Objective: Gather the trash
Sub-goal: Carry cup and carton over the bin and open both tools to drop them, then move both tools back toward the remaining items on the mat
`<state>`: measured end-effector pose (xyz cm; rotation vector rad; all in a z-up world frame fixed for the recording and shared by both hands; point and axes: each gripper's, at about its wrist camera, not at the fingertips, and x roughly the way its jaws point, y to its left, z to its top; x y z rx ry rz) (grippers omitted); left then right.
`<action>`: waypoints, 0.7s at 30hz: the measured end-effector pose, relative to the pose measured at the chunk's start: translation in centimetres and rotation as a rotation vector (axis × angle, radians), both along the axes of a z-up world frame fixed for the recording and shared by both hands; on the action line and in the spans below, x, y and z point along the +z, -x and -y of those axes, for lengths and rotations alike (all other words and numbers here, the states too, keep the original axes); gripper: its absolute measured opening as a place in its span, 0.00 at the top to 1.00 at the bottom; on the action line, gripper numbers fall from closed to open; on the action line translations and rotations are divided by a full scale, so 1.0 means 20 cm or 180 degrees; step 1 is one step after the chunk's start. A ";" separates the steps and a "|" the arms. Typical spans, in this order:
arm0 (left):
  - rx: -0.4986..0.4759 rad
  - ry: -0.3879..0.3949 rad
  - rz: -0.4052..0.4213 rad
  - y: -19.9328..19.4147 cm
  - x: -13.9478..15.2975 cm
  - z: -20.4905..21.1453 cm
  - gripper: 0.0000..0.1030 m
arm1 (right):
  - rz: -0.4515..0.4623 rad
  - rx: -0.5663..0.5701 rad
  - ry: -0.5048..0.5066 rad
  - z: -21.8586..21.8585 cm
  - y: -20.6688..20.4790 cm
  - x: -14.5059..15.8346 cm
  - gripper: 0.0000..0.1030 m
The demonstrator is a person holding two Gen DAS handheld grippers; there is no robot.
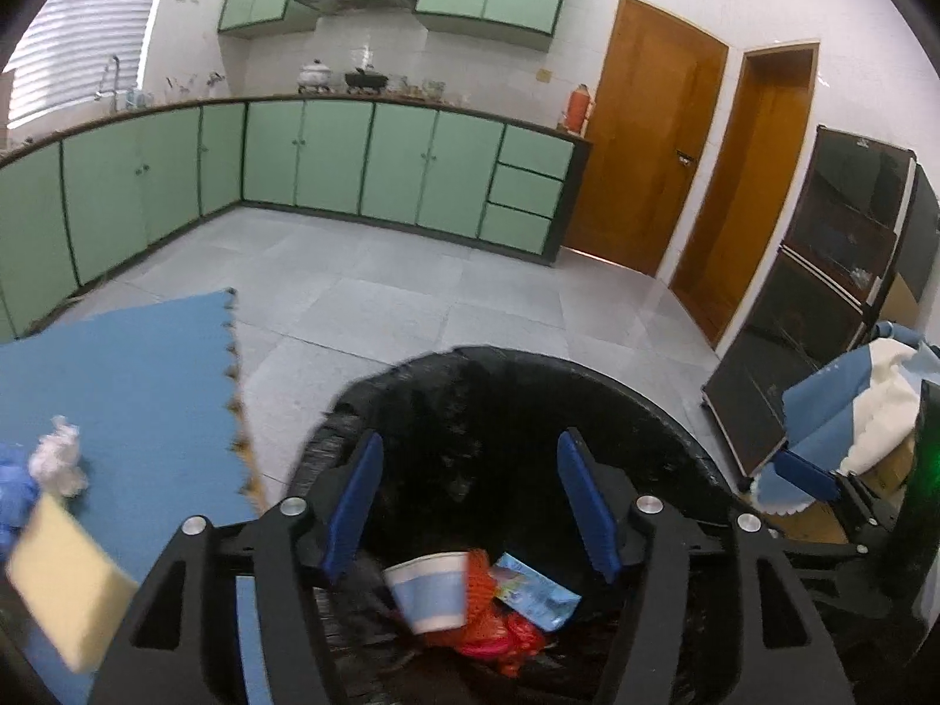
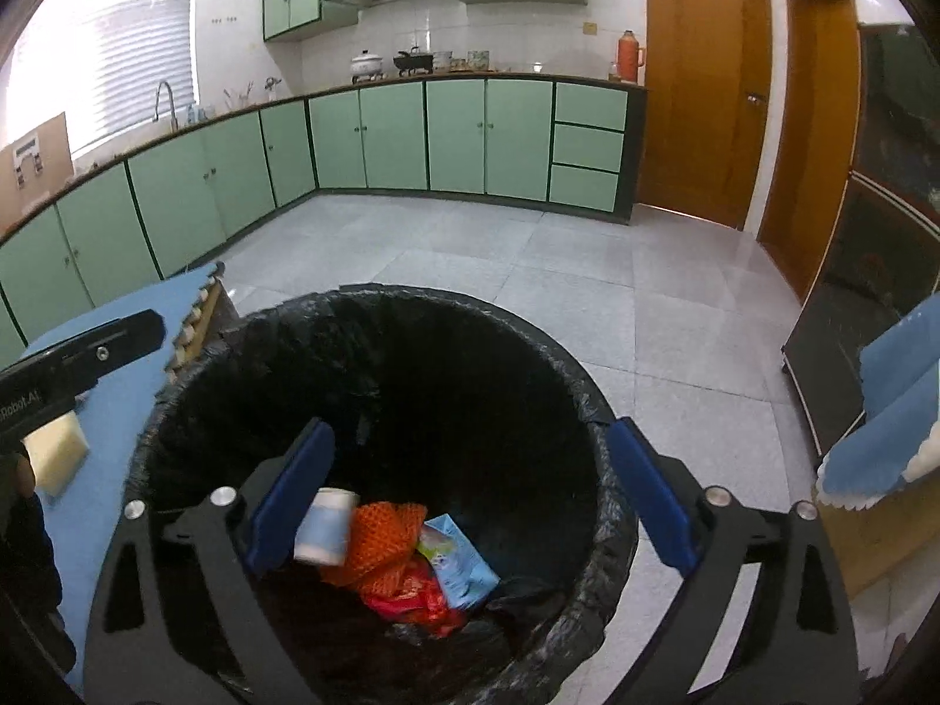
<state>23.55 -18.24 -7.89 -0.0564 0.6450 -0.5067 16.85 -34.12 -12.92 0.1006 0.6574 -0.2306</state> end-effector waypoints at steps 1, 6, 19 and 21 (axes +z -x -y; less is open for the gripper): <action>0.0038 -0.0013 0.0031 0.01 0.02 -0.04 0.39 | 0.0017 0.0004 -0.0022 -0.01 0.01 0.02 0.09; 0.0274 -0.0153 0.0266 0.12 0.12 -0.29 0.35 | 0.0186 0.0105 -0.0045 -0.17 0.07 0.15 0.08; 0.1274 -0.0603 0.0467 0.45 0.12 -1.12 0.34 | 0.0406 0.0833 -0.0216 -0.93 0.04 0.25 0.07; 0.1431 -0.0668 0.0411 0.48 0.08 -1.25 0.34 | 0.0417 0.0953 -0.0185 -1.08 0.02 0.22 0.07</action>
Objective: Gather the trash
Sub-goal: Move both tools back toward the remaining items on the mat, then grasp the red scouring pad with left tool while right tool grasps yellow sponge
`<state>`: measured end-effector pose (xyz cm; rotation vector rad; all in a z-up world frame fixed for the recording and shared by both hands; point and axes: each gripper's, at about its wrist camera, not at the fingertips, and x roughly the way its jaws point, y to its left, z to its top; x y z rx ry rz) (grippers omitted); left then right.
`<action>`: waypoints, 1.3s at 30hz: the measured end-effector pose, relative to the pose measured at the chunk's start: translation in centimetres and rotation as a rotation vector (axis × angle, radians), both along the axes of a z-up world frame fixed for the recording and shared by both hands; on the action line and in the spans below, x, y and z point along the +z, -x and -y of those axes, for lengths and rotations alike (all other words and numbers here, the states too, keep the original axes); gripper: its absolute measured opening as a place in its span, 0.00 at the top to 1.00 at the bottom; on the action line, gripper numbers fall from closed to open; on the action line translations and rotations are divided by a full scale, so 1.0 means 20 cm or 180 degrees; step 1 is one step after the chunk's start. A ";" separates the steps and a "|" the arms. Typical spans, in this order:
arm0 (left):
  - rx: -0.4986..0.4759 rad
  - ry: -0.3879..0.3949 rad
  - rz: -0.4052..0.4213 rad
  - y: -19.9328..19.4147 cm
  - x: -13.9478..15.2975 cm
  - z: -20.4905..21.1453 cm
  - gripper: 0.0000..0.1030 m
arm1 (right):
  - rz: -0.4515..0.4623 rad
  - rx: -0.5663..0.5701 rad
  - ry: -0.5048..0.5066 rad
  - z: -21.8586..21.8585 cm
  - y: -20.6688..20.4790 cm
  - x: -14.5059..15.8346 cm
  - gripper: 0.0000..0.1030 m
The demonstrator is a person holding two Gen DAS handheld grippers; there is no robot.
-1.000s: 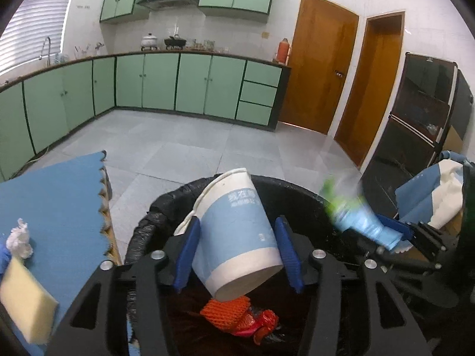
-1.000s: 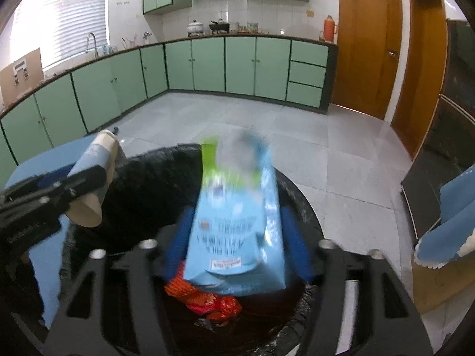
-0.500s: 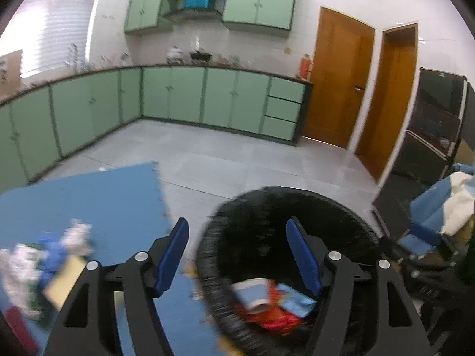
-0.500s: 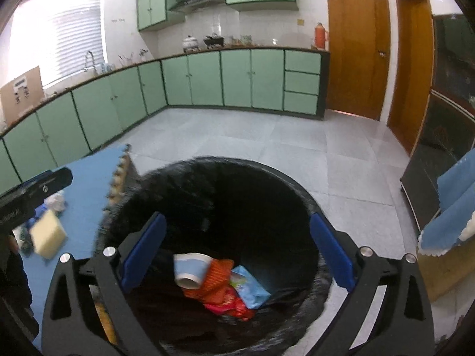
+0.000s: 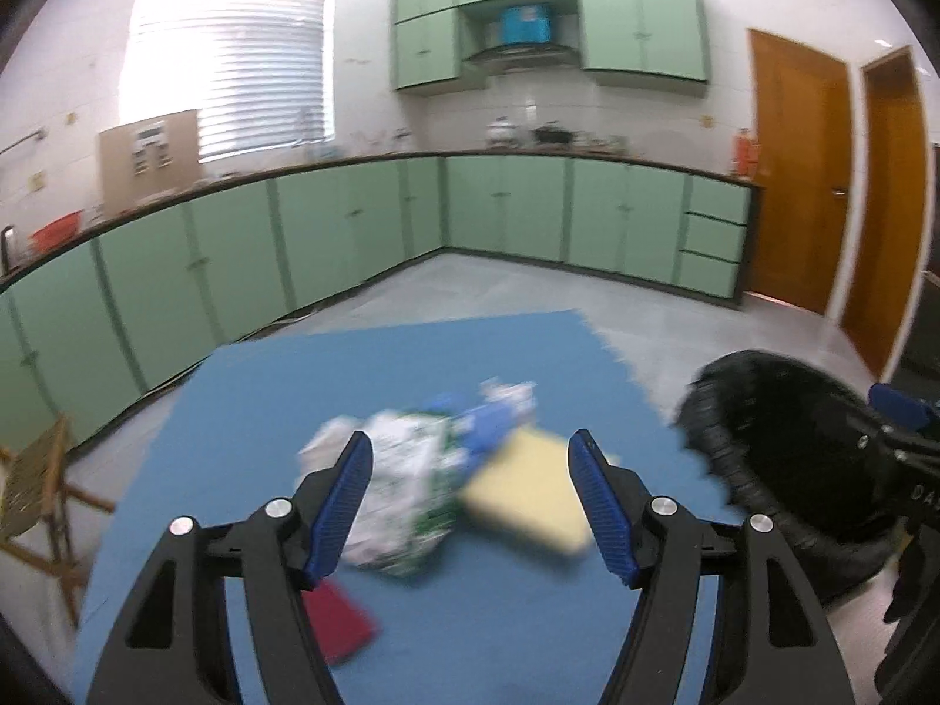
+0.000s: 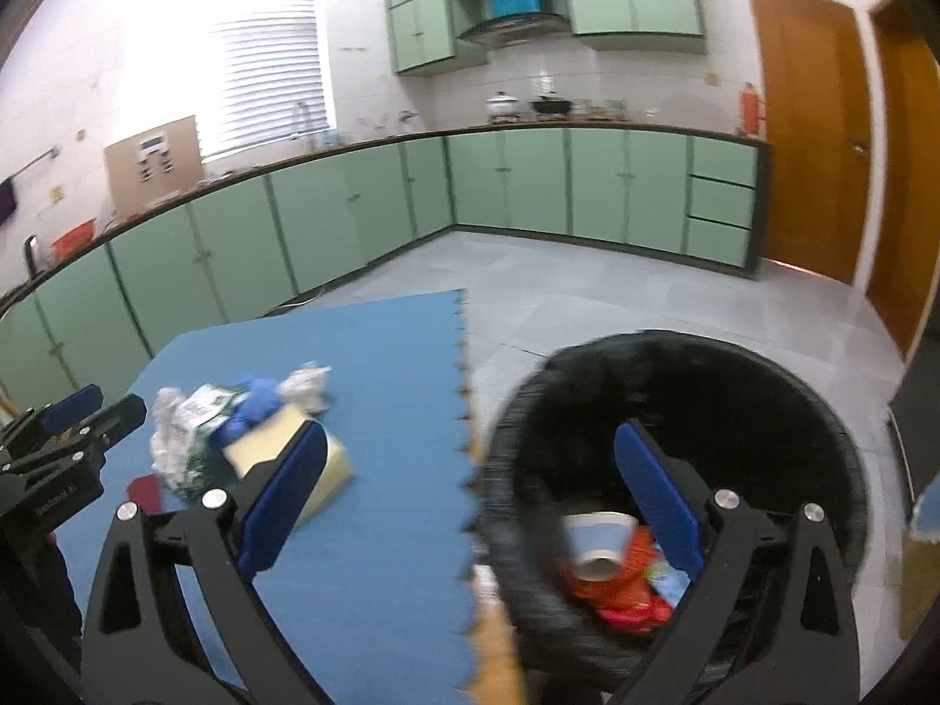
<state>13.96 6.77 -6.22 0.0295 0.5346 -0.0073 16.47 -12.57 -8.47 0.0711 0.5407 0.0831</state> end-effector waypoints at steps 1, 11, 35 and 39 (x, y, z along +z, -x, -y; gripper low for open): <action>0.0063 -0.0026 -0.0023 0.01 -0.02 -0.04 0.34 | -0.0003 0.0041 0.0005 -0.05 0.00 -0.01 0.07; 0.0430 0.0102 -0.0366 0.07 -0.23 -0.32 0.34 | -0.0059 0.0394 0.0208 -0.41 -0.04 -0.14 0.07; 0.0697 0.0472 -0.1043 -0.06 -0.54 -0.40 0.35 | -0.0288 0.0570 0.0347 -0.50 -0.12 -0.32 0.07; 0.0730 0.0534 -0.1026 -0.07 -0.53 -0.42 0.44 | -0.0307 0.0596 0.0355 -0.51 -0.13 -0.33 0.07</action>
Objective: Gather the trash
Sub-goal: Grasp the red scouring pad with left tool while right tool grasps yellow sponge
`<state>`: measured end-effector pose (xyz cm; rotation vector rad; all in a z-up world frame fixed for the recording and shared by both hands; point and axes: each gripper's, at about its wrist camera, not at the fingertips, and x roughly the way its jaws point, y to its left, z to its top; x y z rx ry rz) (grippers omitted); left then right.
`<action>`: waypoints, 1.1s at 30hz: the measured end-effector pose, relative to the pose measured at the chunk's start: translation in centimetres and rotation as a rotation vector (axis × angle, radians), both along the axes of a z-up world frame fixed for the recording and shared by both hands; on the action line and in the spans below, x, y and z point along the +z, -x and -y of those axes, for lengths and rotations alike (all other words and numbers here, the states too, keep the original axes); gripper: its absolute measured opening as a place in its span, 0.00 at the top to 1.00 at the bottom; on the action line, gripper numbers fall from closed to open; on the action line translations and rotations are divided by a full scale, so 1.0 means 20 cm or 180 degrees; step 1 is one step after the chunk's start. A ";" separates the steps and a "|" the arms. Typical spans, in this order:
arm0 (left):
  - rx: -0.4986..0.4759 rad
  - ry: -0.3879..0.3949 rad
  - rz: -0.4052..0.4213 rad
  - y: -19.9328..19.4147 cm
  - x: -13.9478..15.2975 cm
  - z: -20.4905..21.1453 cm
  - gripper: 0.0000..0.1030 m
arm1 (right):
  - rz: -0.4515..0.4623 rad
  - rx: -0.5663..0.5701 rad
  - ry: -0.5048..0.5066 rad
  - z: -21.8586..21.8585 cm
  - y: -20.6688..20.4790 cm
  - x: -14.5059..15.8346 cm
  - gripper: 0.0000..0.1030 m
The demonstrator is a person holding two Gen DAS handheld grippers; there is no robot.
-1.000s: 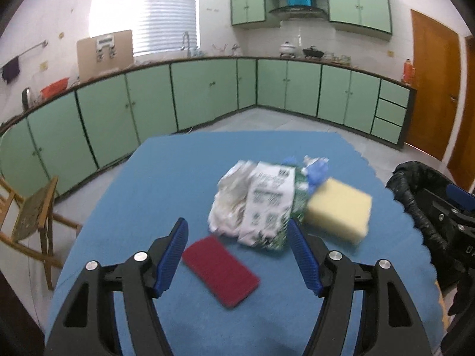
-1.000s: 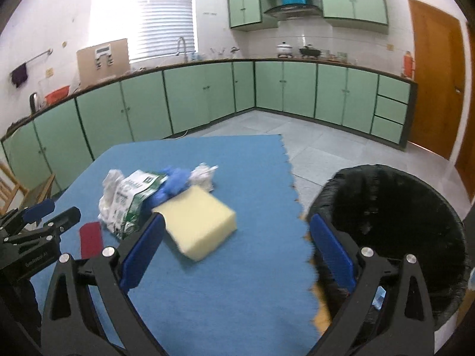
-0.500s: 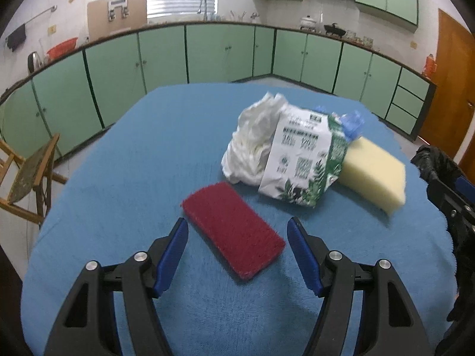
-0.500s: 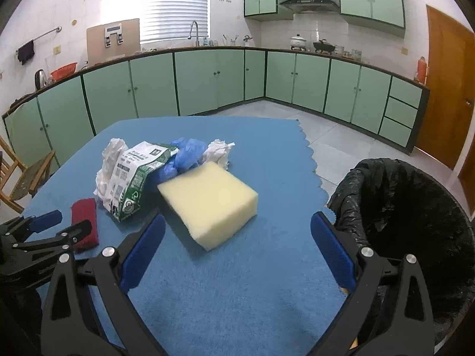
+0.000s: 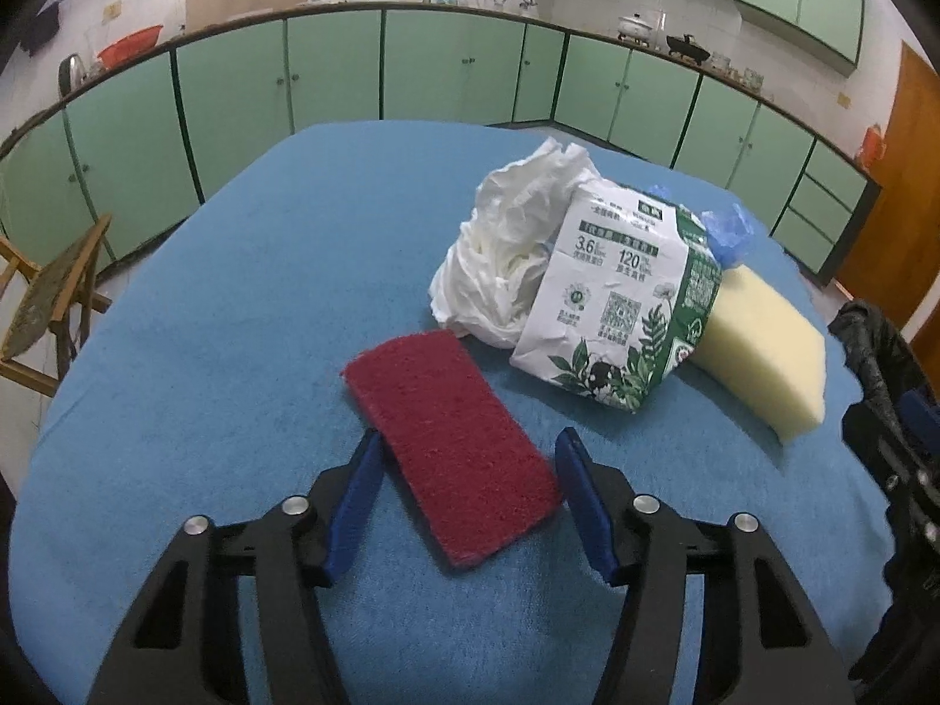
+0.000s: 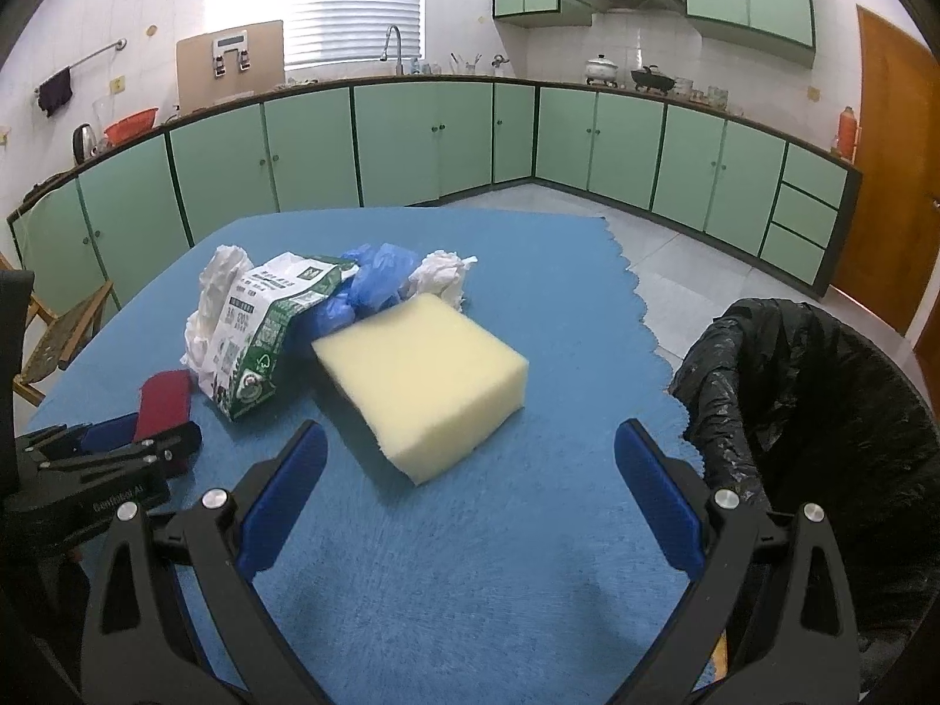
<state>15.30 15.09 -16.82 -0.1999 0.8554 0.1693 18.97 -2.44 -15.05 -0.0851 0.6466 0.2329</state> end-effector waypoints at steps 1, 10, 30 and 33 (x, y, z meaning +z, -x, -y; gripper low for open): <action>0.0007 0.0020 0.0012 0.00 0.00 -0.01 0.45 | -0.0003 0.0008 0.0002 0.00 0.00 0.00 0.07; 0.0080 0.0005 0.0196 0.07 0.08 -0.07 0.51 | -0.0033 0.0085 0.0020 -0.05 -0.05 0.00 0.08; -0.0039 -0.0146 0.0360 0.07 0.17 -0.06 0.51 | -0.0461 0.0189 -0.0062 -0.10 -0.20 -0.07 0.49; -0.0081 -0.0170 0.0402 0.08 0.19 -0.04 0.51 | -0.0439 0.0210 -0.0050 -0.10 -0.18 -0.06 0.50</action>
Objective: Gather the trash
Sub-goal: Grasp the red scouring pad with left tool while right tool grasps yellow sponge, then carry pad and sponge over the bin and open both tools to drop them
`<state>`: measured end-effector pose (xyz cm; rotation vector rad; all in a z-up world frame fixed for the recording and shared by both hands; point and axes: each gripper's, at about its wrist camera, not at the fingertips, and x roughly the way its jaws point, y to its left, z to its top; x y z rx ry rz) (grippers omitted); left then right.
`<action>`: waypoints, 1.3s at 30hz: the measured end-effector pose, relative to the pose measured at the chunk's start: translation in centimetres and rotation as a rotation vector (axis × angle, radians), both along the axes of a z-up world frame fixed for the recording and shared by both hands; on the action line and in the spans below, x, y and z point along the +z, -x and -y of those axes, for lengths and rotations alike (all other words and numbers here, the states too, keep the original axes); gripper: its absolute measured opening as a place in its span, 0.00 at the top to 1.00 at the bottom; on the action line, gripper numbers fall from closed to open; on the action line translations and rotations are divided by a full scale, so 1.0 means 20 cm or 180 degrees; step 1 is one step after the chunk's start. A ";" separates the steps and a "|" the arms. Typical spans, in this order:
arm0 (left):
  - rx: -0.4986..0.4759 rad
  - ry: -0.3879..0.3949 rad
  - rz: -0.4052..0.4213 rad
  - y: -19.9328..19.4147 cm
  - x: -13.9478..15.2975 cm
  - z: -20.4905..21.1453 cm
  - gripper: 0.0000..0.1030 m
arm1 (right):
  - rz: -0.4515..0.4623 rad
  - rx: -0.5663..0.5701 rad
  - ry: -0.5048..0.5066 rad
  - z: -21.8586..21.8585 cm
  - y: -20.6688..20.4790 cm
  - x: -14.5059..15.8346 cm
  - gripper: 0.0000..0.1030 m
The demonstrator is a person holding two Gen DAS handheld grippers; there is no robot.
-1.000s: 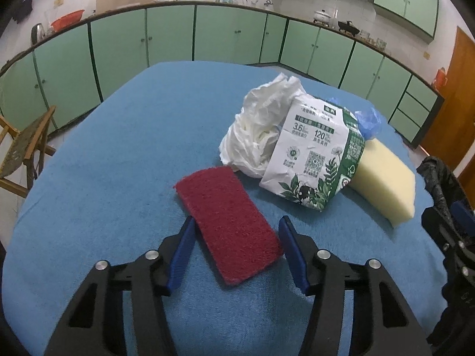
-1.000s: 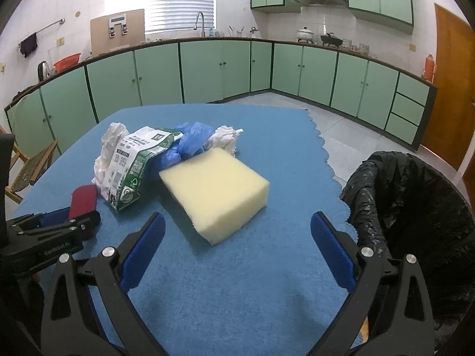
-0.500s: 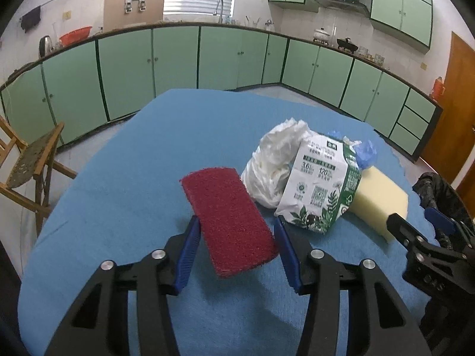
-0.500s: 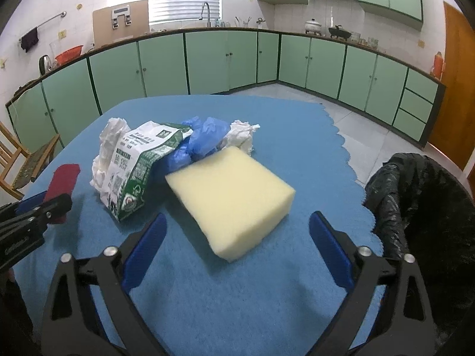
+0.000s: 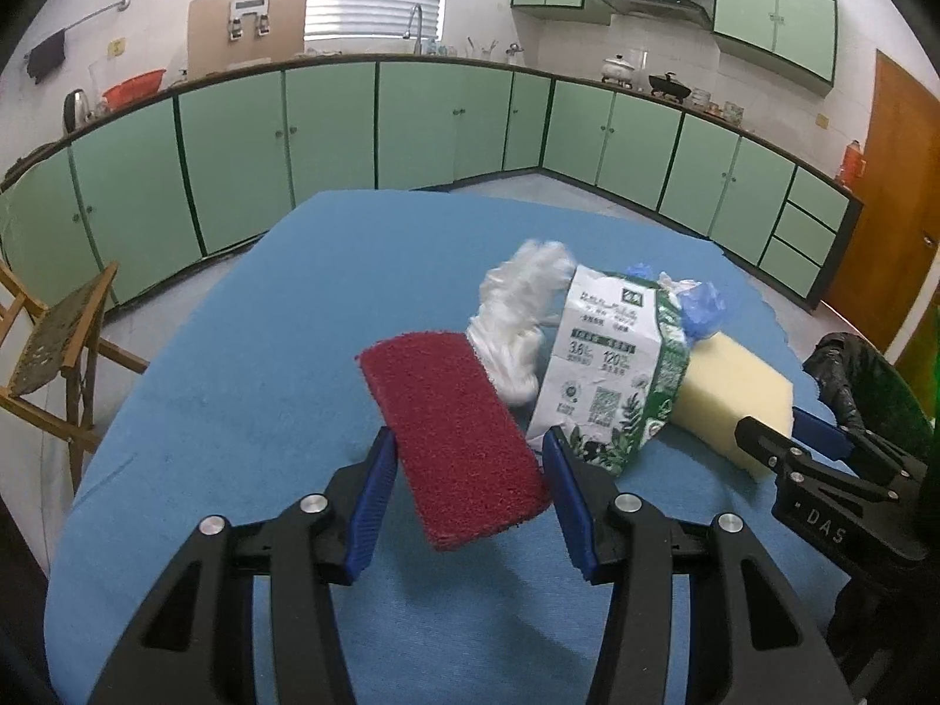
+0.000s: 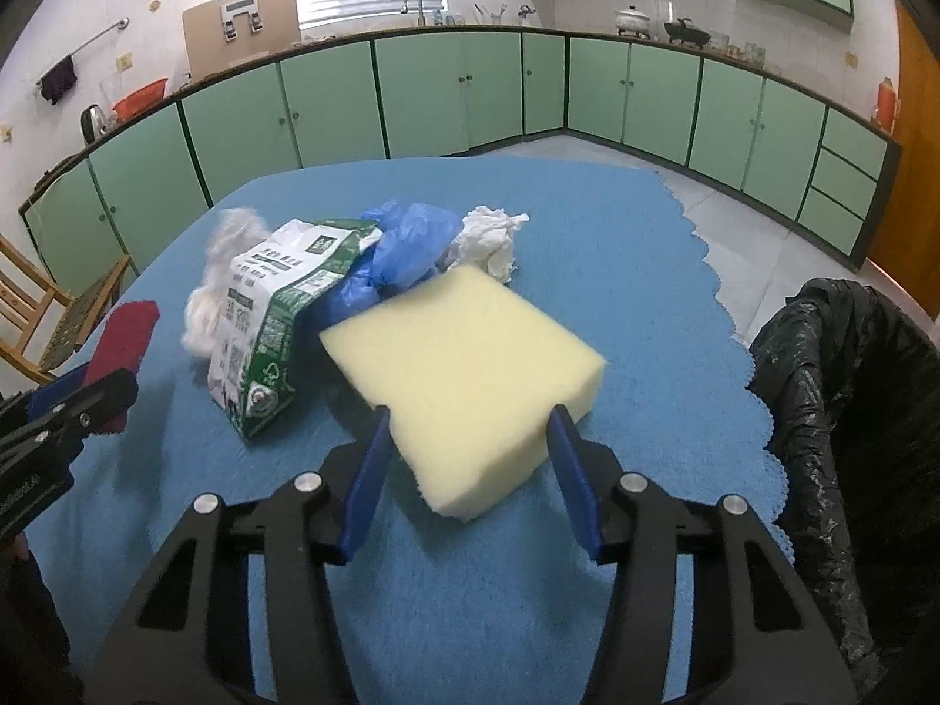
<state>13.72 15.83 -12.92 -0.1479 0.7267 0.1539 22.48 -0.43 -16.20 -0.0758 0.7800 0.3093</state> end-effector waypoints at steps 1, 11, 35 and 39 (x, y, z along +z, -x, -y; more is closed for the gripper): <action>-0.0010 -0.0006 0.0013 0.00 0.01 0.01 0.51 | 0.0012 -0.0001 -0.0003 0.00 0.01 0.01 0.51; -0.0135 -0.0032 0.0138 0.01 0.10 0.07 0.51 | 0.0106 -0.0096 -0.0083 0.10 0.08 0.13 0.51; -0.0527 -0.0046 0.0458 0.06 0.34 0.31 0.51 | 0.0565 -0.0226 -0.0290 0.29 0.28 0.56 0.50; -0.0643 -0.0036 0.0506 0.04 0.38 0.39 0.51 | 0.0617 -0.0292 -0.0301 0.37 0.29 0.60 0.50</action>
